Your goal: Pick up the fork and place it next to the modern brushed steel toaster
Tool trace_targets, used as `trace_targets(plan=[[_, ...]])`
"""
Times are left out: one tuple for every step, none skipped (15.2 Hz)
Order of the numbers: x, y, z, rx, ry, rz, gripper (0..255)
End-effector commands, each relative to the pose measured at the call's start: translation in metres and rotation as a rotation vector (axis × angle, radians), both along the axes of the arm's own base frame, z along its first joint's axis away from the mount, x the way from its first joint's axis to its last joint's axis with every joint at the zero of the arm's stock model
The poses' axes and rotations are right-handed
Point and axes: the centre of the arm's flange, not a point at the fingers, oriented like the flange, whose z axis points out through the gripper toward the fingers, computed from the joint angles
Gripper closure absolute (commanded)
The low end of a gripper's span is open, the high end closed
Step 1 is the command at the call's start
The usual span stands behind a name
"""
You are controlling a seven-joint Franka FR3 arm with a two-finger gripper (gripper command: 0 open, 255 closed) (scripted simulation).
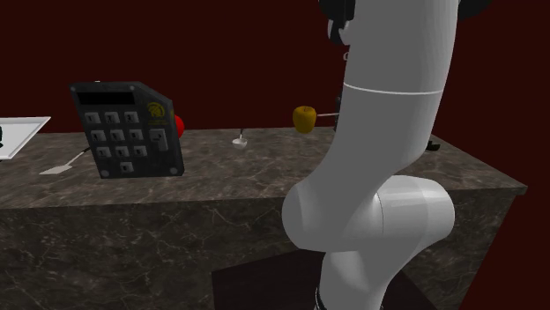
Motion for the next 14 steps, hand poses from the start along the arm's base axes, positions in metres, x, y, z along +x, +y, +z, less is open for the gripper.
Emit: trace_targets(plan=[[0.001, -0.001, -0.012, 0.000, 0.000, 0.000, 255], [0.001, -0.001, -0.017, 0.000, 0.000, 0.000, 255], [0.001, -0.001, -0.022, 0.000, 0.000, 0.000, 255], [0.001, -0.001, -0.027, 0.000, 0.000, 0.000, 255], [0.001, -0.001, -0.033, 0.000, 0.000, 0.000, 255], [0.001, -0.001, -0.038, 0.000, 0.000, 0.000, 255], [0.001, -0.001, -0.043, 0.000, 0.000, 0.000, 255], [0.001, -0.001, -0.049, 0.000, 0.000, 0.000, 255], [0.001, -0.001, -0.054, 0.000, 0.000, 0.000, 255], [0.001, -0.001, -0.059, 0.000, 0.000, 0.000, 255], [0.001, -0.001, -0.064, 0.000, 0.000, 0.000, 255], [0.001, -0.001, -0.070, 0.000, 0.000, 0.000, 255], [0.001, -0.001, -0.075, 0.000, 0.000, 0.000, 255], [0.001, -0.001, -0.080, 0.000, 0.000, 0.000, 255]])
